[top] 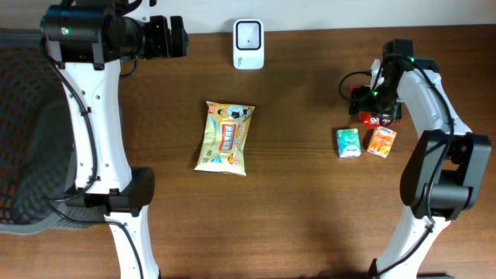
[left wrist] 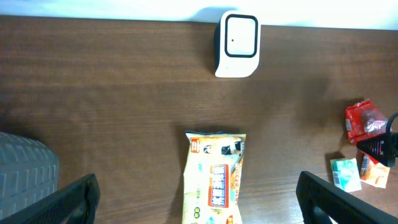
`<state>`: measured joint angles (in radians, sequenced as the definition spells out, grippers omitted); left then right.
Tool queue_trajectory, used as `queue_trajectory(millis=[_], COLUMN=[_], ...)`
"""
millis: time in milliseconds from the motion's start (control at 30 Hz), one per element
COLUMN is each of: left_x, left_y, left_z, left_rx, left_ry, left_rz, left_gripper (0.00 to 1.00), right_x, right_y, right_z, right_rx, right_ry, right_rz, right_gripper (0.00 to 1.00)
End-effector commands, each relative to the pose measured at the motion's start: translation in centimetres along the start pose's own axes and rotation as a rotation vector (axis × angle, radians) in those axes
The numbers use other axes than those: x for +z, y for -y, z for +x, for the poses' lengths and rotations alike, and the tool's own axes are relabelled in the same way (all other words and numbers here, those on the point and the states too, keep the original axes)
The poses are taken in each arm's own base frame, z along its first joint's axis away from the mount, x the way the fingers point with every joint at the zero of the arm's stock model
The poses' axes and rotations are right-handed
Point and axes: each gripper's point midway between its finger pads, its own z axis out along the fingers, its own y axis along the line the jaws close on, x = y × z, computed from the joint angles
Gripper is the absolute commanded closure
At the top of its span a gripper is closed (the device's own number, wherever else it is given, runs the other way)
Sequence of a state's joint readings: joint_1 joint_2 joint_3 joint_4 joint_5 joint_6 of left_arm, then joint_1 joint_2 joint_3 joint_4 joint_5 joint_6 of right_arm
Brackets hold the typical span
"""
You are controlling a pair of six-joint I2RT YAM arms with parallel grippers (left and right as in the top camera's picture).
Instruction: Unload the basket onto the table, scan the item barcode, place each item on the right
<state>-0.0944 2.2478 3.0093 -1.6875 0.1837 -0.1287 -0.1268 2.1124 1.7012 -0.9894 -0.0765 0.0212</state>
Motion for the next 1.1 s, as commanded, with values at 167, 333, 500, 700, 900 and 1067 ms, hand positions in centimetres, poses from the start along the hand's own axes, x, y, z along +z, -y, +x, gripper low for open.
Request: queue_trajectory(millis=[167,333,500,700,900,1067], left_x=[-1.1,-1.1,-1.1,-1.0,-1.1,-1.1], left_y=[0.4,0.5,0.5,0.5,0.5,0.5], left_z=[-0.3,-0.2,-0.2,-0.2,-0.2,-0.2], left_rx=[0.0,0.002,0.002,0.002,0.002,0.002], left_ry=[0.026,0.026,0.026,0.025,0.026,0.026], left_rz=[0.011,0.012,0.012,0.013,0.012,0.012], left_gripper=[0.01,0.01,0.01,0.01,0.01,0.01], right_x=[-1.2,4.9,4.6,-7.6,-9.4,-12.9], right_y=[4.1,5.5,6.3,21.6,36.0,29.8], right_z=[-4.9,-3.5,-3.7,-5.7,5.9,3.5], right_rx=[-0.098,-0.097,0.046,0.506,0.867,0.838], right_ry=[0.157,0.05,0.052,0.243,0.163,0.239], right_rz=[0.112,0.104,0.106,0.184,0.224,-0.092], right_gripper=[0.1,0.07,0.96,0.96,0.01,0.01])
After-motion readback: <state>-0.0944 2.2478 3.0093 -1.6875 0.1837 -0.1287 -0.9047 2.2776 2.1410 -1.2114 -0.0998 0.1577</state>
